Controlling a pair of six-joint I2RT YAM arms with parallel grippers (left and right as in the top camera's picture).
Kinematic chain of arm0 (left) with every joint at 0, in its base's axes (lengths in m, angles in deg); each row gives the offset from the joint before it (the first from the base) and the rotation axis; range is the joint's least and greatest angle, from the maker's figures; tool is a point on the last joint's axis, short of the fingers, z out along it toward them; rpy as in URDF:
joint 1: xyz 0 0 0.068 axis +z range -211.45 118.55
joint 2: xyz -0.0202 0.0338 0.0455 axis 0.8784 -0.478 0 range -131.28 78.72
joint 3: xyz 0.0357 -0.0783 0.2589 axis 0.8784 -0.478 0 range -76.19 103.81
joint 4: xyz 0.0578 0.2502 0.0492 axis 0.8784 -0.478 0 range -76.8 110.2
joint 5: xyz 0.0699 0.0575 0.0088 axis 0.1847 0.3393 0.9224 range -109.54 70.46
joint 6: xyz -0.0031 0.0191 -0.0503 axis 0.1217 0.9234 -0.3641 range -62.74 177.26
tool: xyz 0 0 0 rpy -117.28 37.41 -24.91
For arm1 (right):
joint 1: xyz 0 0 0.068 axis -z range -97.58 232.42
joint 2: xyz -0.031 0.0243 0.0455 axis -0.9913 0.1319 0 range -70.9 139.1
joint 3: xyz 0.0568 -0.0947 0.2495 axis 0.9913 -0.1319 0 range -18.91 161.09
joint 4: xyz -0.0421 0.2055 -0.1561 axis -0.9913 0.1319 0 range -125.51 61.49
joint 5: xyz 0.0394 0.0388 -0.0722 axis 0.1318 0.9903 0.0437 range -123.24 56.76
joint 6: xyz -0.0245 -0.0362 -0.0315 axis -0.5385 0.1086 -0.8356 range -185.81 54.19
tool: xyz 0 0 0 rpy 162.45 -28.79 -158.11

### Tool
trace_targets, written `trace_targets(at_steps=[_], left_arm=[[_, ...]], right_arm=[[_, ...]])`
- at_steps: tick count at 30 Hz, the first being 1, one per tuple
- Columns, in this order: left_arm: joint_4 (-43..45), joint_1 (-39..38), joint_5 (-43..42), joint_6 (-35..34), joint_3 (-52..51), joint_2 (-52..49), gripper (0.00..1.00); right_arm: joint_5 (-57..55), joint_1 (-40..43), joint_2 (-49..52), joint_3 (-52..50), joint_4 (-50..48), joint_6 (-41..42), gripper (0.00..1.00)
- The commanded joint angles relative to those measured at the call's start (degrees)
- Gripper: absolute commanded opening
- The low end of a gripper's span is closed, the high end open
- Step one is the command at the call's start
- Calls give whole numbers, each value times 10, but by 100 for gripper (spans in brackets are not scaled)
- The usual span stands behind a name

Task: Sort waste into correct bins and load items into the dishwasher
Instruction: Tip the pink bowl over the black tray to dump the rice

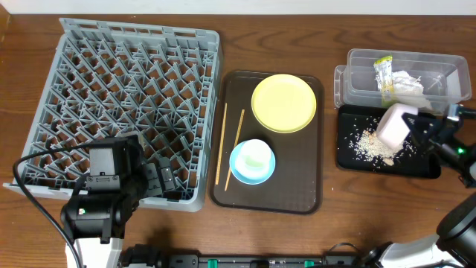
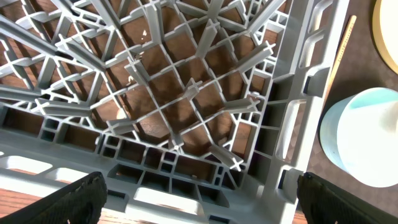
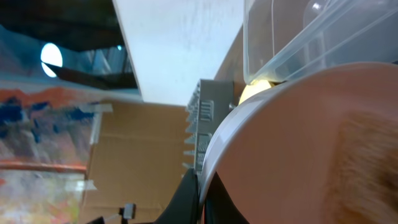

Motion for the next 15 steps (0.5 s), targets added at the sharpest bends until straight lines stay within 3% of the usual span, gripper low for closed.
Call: trace_targets(at_steps=[1, 15], left_arm=[[-2, 2, -2, -1, 12, 0, 99], [-2, 2, -2, -1, 12, 0, 99]], right_arm=[[38, 32, 0, 7, 0, 23, 1], [38, -33, 0, 7, 4, 43, 1]])
